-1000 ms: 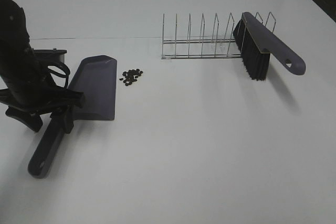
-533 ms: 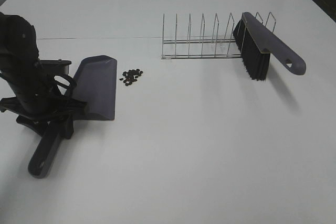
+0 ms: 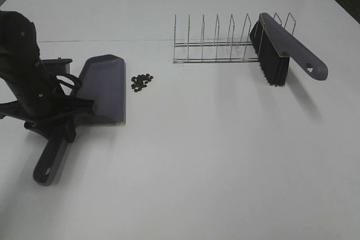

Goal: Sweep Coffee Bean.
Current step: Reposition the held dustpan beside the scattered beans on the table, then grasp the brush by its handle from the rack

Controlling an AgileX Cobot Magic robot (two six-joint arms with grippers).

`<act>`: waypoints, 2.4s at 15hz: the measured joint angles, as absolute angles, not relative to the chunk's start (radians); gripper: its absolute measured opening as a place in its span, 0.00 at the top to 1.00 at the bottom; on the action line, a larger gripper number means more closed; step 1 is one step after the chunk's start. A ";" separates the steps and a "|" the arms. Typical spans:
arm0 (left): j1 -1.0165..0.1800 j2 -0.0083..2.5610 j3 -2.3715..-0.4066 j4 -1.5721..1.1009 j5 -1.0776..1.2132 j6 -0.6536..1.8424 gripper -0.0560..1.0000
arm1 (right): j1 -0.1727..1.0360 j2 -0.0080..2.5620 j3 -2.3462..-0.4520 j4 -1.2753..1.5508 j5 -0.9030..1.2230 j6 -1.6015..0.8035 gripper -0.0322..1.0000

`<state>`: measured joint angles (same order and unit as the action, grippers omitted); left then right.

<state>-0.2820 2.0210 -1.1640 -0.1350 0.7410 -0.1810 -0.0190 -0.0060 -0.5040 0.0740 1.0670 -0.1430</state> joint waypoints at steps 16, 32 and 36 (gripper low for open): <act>-0.282 1.919 -1.162 -0.079 0.746 -0.195 0.69 | -0.019 1.029 -0.868 0.118 0.438 -0.142 0.33; -0.282 1.919 -1.162 -0.086 0.750 -0.191 0.69 | 0.021 2.240 -2.133 0.177 1.060 -0.196 0.42; -0.282 1.919 -1.162 -0.086 0.753 -0.191 0.69 | 0.050 2.378 -2.233 0.130 1.060 -0.194 0.43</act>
